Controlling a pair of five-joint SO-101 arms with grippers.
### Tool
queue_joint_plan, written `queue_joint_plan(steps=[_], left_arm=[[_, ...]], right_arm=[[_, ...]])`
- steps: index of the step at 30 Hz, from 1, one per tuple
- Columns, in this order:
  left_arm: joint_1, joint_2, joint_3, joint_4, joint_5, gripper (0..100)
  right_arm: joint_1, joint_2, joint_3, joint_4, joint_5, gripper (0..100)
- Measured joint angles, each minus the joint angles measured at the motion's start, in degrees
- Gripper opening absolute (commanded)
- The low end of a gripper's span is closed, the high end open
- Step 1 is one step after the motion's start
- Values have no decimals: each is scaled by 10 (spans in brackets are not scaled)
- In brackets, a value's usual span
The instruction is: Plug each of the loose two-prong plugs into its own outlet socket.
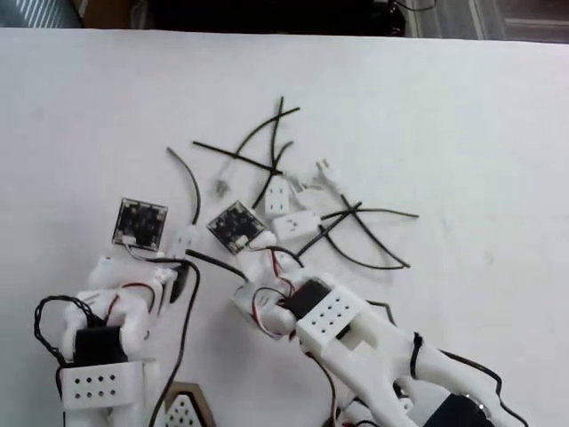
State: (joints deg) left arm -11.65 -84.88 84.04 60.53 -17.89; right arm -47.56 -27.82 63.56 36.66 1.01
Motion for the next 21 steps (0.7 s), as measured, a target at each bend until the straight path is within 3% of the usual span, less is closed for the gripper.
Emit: queue_joint_plan(steps=[5,14,21], left_arm=[[0,0,0,0,0,283],[0,0,0,0,0,283],[0,0,0,0,0,283]], right_arm=[[3,-85,-2,60,1,16],[85,-221,-60,172,1,16],[45,-233,-42,180,-15,16]])
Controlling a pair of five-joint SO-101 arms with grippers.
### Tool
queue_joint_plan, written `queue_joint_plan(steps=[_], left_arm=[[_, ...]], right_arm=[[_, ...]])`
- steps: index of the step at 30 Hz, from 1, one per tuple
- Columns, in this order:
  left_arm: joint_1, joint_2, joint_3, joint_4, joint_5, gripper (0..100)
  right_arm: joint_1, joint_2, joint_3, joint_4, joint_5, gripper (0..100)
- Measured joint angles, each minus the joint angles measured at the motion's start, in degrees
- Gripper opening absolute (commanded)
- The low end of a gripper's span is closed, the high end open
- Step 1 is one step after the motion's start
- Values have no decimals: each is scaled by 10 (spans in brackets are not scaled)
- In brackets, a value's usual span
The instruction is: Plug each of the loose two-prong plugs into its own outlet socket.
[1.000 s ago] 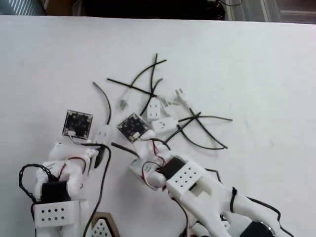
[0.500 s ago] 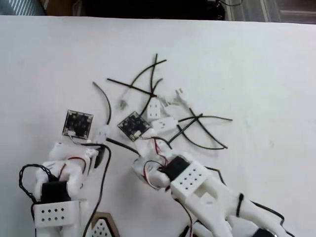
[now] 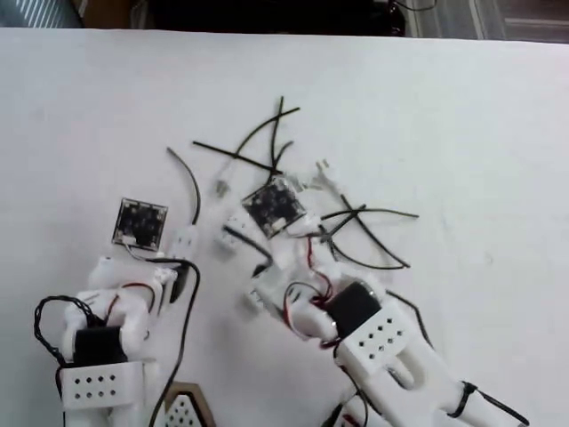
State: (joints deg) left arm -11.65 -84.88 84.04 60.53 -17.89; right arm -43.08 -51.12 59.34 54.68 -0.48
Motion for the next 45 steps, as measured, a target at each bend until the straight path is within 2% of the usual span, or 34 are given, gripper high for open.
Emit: queue_joint_plan(steps=[8,13,29,35,39,45], left_arm=[[0,0,0,0,0,283],[0,0,0,0,0,283],[0,0,3,0,0,283],[0,0,3,0,0,283],[0,0,3,0,0,283],[0,0,3,0,0,283]], right_arm=[[-52,-2,87,-98,-25,16],[-55,-2,120,-133,-25,16],[-55,1,127,-157,-25,16],[-30,79,125,-215,-25,16],[-22,108,110,-211,-26,16],[-21,65,91,-133,-26,16]])
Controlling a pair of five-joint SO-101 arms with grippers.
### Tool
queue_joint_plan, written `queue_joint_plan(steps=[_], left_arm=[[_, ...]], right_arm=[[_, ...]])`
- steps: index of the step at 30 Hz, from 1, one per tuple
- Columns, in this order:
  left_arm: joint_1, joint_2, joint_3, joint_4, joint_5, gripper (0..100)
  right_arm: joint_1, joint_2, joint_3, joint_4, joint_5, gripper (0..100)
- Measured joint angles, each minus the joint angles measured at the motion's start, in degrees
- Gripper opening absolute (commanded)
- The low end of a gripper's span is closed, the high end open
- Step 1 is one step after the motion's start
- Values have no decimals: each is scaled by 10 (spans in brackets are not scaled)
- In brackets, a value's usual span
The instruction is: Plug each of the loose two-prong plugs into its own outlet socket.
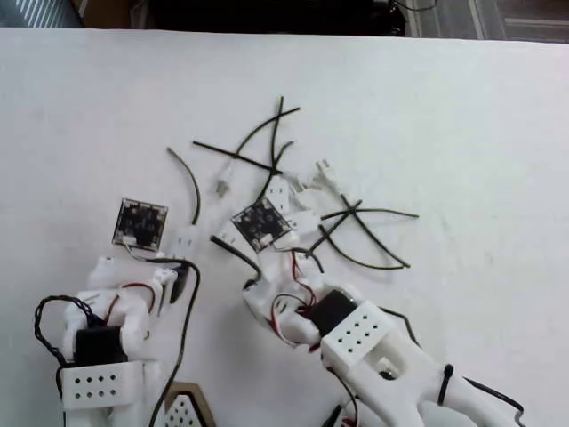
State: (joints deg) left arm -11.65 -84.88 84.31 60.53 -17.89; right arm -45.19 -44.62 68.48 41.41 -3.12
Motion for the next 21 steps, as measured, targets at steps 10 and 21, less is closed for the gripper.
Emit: queue_joint_plan(steps=[10,21], left_arm=[[0,0,0,0,0,283],[0,0,0,0,0,283]], right_arm=[[0,-26,1,52,0,16],[-27,-40,57,-16,1,16]])
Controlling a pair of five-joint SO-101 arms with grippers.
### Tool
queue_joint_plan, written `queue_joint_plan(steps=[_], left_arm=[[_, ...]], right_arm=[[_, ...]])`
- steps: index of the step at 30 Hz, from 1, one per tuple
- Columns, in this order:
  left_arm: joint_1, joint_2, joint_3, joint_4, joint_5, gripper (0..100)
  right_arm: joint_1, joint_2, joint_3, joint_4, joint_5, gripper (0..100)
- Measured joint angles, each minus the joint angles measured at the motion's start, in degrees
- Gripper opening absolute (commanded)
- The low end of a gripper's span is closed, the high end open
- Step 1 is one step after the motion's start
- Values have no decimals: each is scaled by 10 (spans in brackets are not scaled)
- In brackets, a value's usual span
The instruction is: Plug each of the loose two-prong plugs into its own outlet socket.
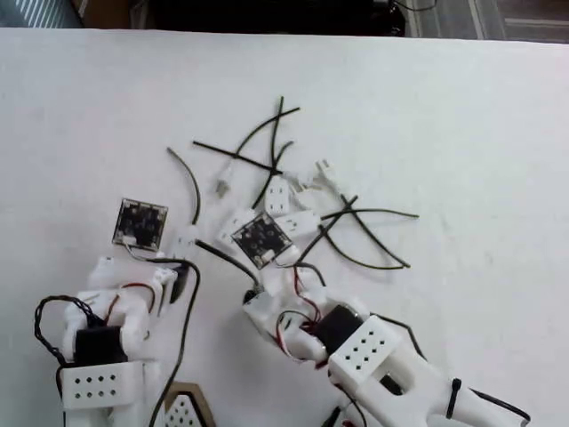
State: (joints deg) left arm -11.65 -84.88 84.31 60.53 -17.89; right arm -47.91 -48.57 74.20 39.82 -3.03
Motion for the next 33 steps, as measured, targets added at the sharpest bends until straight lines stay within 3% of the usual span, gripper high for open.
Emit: queue_joint_plan(steps=[16,33], left_arm=[[0,0,0,0,0,283],[0,0,0,0,0,283]], right_arm=[[7,-4,8,13,105,16],[11,2,17,-39,109,16]])
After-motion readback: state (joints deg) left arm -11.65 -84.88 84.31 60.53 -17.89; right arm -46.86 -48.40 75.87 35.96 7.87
